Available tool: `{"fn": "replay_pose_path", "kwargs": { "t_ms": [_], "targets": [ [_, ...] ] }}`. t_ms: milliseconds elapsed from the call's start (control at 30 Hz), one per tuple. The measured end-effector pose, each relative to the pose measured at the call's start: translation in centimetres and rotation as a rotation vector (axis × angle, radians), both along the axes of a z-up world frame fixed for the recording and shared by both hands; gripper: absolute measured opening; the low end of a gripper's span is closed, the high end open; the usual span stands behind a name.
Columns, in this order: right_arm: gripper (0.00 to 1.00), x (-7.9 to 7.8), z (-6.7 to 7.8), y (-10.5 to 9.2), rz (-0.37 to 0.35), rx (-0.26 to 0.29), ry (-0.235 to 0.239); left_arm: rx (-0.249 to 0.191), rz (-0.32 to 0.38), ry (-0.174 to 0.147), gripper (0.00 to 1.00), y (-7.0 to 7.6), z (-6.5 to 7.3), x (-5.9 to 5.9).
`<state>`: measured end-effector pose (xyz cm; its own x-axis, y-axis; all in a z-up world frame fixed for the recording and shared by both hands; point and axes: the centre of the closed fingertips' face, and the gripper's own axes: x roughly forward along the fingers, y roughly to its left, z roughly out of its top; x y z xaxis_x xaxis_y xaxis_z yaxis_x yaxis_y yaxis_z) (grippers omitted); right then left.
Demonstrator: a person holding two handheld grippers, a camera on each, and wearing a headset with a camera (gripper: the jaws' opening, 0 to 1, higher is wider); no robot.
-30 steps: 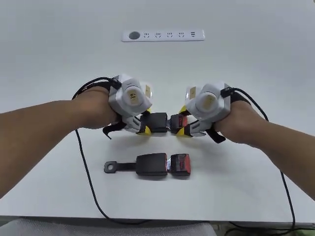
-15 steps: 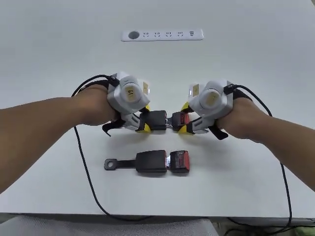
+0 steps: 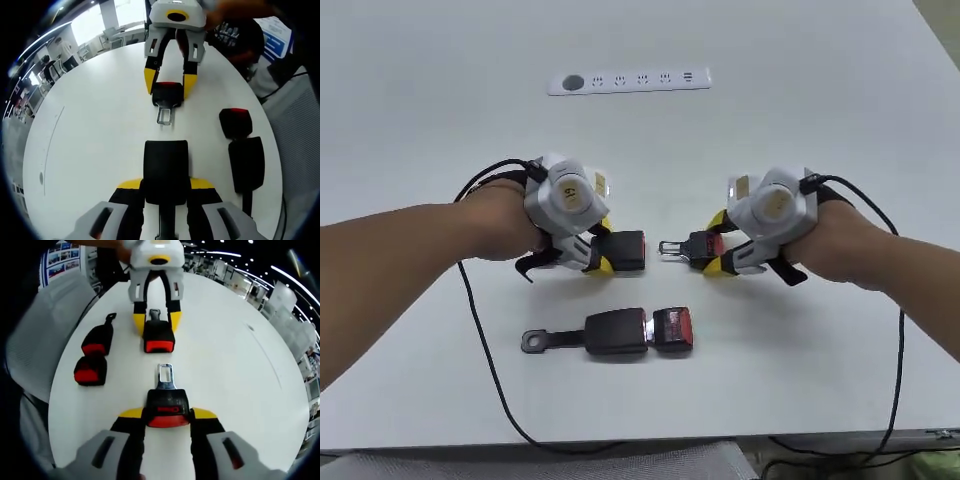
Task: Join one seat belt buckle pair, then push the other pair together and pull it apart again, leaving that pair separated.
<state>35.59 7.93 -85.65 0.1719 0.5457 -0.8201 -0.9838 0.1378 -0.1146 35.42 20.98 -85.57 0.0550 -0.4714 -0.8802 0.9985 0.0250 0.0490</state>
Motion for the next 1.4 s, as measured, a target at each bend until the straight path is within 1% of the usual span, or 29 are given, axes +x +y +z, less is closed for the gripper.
{"fn": "replay_pose_path", "kwargs": {
  "t_ms": [67, 200, 367, 500, 600, 633, 667, 700, 733, 767, 800, 833, 867, 900, 933, 1000, 1033, 1067, 1100, 1133, 1167, 1200, 1233, 1267, 1300, 1333, 1367, 1400],
  "targets": [
    [0.35, -0.2, 0.1, -1.0, -0.006, -0.013, -0.001, 0.008, 0.008, 0.002, 0.33, 0.0, 0.0, 0.0],
    [0.35, -0.5, 0.2, -3.6, -0.019, -0.050, -0.004, 0.037, 0.037, 0.008, 0.33, 0.0, 0.0, -0.1],
    [0.36, -0.6, 0.3, -5.5, -0.047, -0.082, -0.005, 0.054, 0.048, 0.007, 0.33, 0.1, 0.1, -0.3],
    [0.36, -0.4, 0.3, -6.2, -0.067, -0.104, -0.020, 0.058, 0.069, 0.008, 0.33, 0.2, 0.1, -0.2],
    [0.36, -0.4, 0.3, -6.3, -0.092, -0.104, -0.017, 0.057, 0.079, 0.004, 0.34, 0.3, 0.2, -0.2],
    [0.36, -0.5, 0.3, -6.3, -0.101, -0.106, -0.015, 0.056, 0.097, 0.007, 0.34, 0.4, 0.2, -0.2],
    [0.37, -0.5, 0.4, -6.2, -0.104, -0.106, -0.023, 0.054, 0.128, 0.016, 0.34, 0.5, 0.1, -0.1],
    [0.39, -0.2, 0.4, -6.4, -0.118, -0.114, -0.044, 0.053, 0.144, 0.009, 0.35, 0.6, 0.2, 0.0],
    [0.42, -0.1, 0.5, -6.5, -0.125, -0.117, -0.052, 0.055, 0.139, 0.002, 0.36, 0.7, 0.2, 0.1],
    [0.45, 0.1, 0.6, -6.9, -0.156, -0.127, -0.067, 0.061, 0.141, -0.033, 0.38, 1.0, 0.3, 0.2],
    [0.48, 0.2, 0.7, -7.0, -0.186, -0.120, -0.073, 0.066, 0.147, -0.031, 0.39, 1.2, 0.3, 0.0],
    [0.48, -0.1, 0.8, -7.0, -0.196, -0.109, -0.071, 0.075, 0.163, -0.013, 0.39, 1.5, 0.4, -0.5],
    [0.48, -0.6, 1.0, -7.1, -0.202, -0.099, -0.068, 0.072, 0.171, -0.010, 0.39, 1.6, 0.5, -0.7],
    [0.48, -0.7, 1.2, -7.3, -0.218, -0.091, -0.081, 0.064, 0.175, -0.020, 0.40, 1.7, 0.7, -0.9],
    [0.48, -1.2, 1.5, -7.4, -0.241, -0.077, -0.085, 0.052, 0.184, -0.043, 0.41, 2.0, 1.1, -0.9],
    [0.50, -1.9, 2.2, -7.4, -0.292, -0.024, -0.080, 0.036, 0.214, -0.066, 0.44, 2.5, 1.7, -1.1],
    [0.51, -2.4, 2.7, -7.4, -0.325, 0.010, -0.075, 0.004, 0.244, -0.069, 0.46, 2.9, 2.3, -1.4],
    [0.52, -2.8, 3.1, -7.3, -0.341, 0.029, -0.077, -0.041, 0.285, -0.060, 0.47, 3.1, 2.8, -1.6],
    [0.54, -3.4, 3.6, -7.3, -0.360, 0.046, -0.087, -0.086, 0.366, -0.051, 0.48, 3.8, 3.4, -1.8],
    [0.55, -3.9, 4.0, -7.3, -0.364, 0.054, -0.090, -0.108, 0.403, -0.046, 0.50, 4.4, 3.8, -2.1],
    [0.57, -4.9, 4.4, -7.1, -0.366, 0.063, -0.090, -0.126, 0.429, -0.050, 0.52, 4.9, 4.2, -2.4],
    [0.59, -5.4, 4.7, -6.9, -0.367, 0.069, -0.094, -0.122, 0.408, -0.068, 0.54, 5.8, 4.6, -3.2],
    [0.61, -6.2, 5.0, -6.8, -0.365, 0.075, -0.098, -0.123, 0.401, -0.083, 0.55, 6.3, 4.9, -3.9],
    [0.63, -6.7, 5.3, -6.7, -0.363, 0.079, -0.101, -0.133, 0.395, -0.103, 0.56, 7.0, 5.4, -4.7],
    [0.65, -7.2, 5.5, -6.6, -0.362, 0.086, -0.101, -0.137, 0.386, -0.112, 0.56, 7.5, 5.7, -5.3],
    [0.67, -7.7, 5.7, -6.5, -0.364, 0.094, -0.097, -0.141, 0.395, -0.120, 0.56, 8.3, 6.1, -6.3],
    [0.69, -8.0, 5.6, -6.7, -0.365, 0.097, -0.094, -0.149, 0.405, -0.120, 0.57, 8.7, 6.4, -6.8],
    [0.70, -8.3, 5.7, -6.8, -0.366, 0.100, -0.099, -0.154, 0.426, -0.119, 0.60, 9.2, 6.5, -7.3]
  ]
}}
